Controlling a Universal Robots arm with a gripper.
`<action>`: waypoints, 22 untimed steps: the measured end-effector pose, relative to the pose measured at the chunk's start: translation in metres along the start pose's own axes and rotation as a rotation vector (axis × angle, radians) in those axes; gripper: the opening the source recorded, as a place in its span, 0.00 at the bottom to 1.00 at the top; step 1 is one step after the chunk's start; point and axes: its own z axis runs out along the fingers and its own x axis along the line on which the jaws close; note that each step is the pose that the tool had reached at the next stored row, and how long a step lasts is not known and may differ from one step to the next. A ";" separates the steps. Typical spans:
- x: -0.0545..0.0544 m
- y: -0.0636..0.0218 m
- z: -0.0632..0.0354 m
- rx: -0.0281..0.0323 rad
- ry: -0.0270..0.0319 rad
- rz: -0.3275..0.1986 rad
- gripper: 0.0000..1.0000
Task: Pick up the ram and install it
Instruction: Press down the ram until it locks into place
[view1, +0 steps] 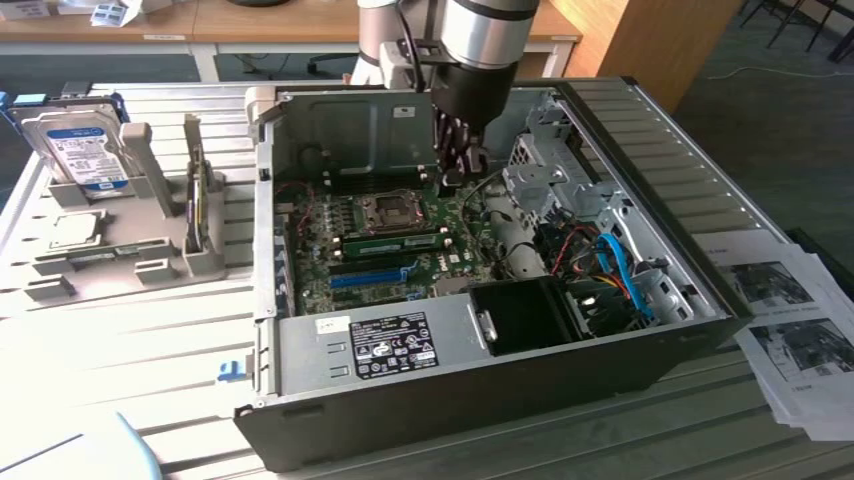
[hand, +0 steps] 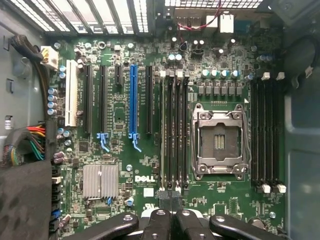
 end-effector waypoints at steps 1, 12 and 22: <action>0.000 -0.0001 0.0013 0.0002 0.0001 0.000 0.09; 0.000 -0.0006 0.0167 0.0044 0.0000 0.000 0.09; 0.000 -0.0010 0.0288 0.0084 -0.0001 0.000 0.09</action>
